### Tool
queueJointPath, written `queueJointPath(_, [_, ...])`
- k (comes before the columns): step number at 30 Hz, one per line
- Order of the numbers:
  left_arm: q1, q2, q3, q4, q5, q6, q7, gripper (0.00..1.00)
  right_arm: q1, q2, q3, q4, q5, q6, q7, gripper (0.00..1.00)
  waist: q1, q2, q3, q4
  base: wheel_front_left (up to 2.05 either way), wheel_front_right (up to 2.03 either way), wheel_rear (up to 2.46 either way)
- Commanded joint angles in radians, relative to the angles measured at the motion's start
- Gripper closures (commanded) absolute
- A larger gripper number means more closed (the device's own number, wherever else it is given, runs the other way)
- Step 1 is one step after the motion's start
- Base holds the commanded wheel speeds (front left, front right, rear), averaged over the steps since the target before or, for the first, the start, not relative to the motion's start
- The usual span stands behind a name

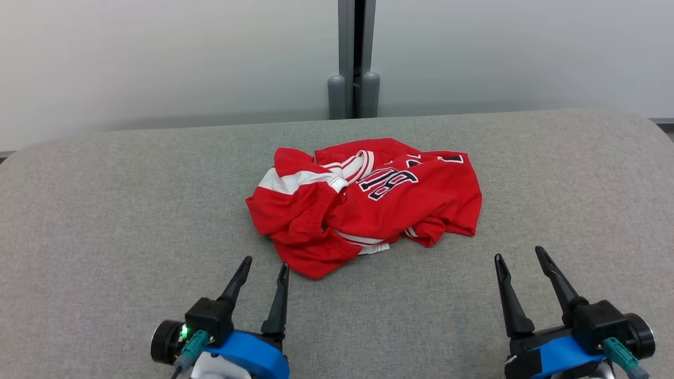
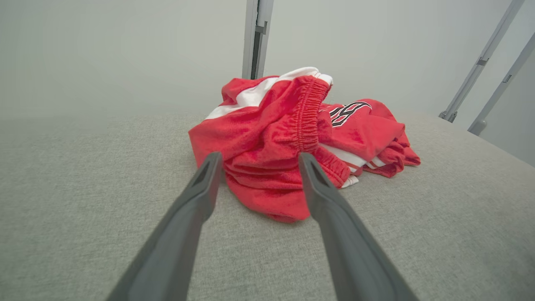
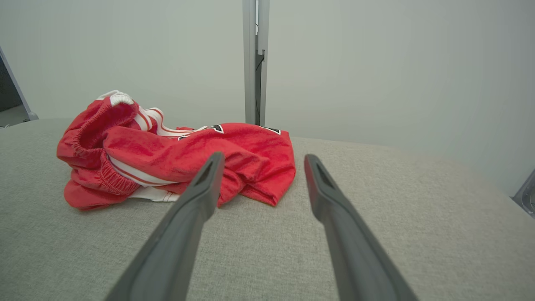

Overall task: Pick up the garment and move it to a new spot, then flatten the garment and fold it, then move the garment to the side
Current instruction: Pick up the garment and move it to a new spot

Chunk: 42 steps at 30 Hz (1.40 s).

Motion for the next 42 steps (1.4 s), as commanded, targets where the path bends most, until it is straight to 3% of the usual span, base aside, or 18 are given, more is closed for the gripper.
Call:
queueJointPath(1, [-0.022,0.0,-0.004,-0.001,0.008,-0.001,-0.005,0.0,0.0,-0.002,0.001,0.002,0.003,0.0,-0.004,0.0,0.0001,-0.0001,0.004,0.0,0.0,0.0,0.0])
queueJointPath(11, [-0.216,-0.047,-0.058,0.178,0.049,-0.004,0.012,0.0,-0.056,-0.002,0.015,-0.002,0.007,0.0,-0.004,0.0,0.0001,-0.0001,0.071,-0.057,0.0,0.0,0.0])
queueJointPath(16, [-0.294,-0.058,-0.029,0.288,0.03,0.052,0.025,0.0,-0.071,-0.002,0.009,-0.004,0.006,0.0,-0.004,0.0,0.0001,-0.0001,0.104,-0.085,0.0,0.0,0.0])
queueJointPath(23, [-0.344,-0.059,-0.015,0.395,0.012,0.074,0.035,0.0,-0.079,-0.002,-0.015,-0.009,0.008,0.0,-0.004,0.0,0.0001,-0.0001,0.129,-0.092,0.0,0.0,0.0])
queueJointPath(24, [-0.346,-0.059,-0.011,0.404,0.007,0.078,0.033,0.09,-0.078,-0.002,-0.018,-0.01,0.007,0.0,-0.004,0.0,0.0001,-0.0001,0.13,-0.09,0.0,0.0,0.0])
queueJointPath(25, [-0.348,-0.059,-0.005,0.413,0.002,0.082,0.031,0.37,-0.078,-0.002,-0.022,-0.01,0.007,0.0,-0.004,0.0,0.0001,-0.0001,0.131,-0.088,0.0,0.0,0.0])
queueJointPath(26, [-0.352,-0.059,-0.001,0.42,0.0,0.084,0.028,0.79,-0.079,-0.002,-0.024,-0.009,0.006,0.0,-0.004,0.0,0.0001,-0.0001,0.131,-0.085,0.0,0.0,0.0])
queueJointPath(27, [-0.355,-0.059,0.001,0.426,-0.005,0.085,0.024,1.0,-0.081,-0.002,-0.024,-0.007,0.007,0.0,-0.004,0.0,0.0001,-0.0001,0.131,-0.083,0.0,0.0,0.0])
queueJointPath(34, [-0.368,-0.052,0.027,0.397,-0.023,0.079,0.002,1.0,-0.079,-0.002,-0.027,-0.004,0.007,0.0,-0.004,0.0,0.0001,-0.0001,0.111,-0.048,0.0,0.0,0.0])
queueJointPath(42, [-0.306,-0.024,0.072,0.208,-0.014,0.089,-0.004,1.0,-0.047,-0.002,-0.053,0.0,-0.001,0.0,-0.004,0.0,0.0001,-0.0001,0.047,0.049,0.0,0.0,0.0])
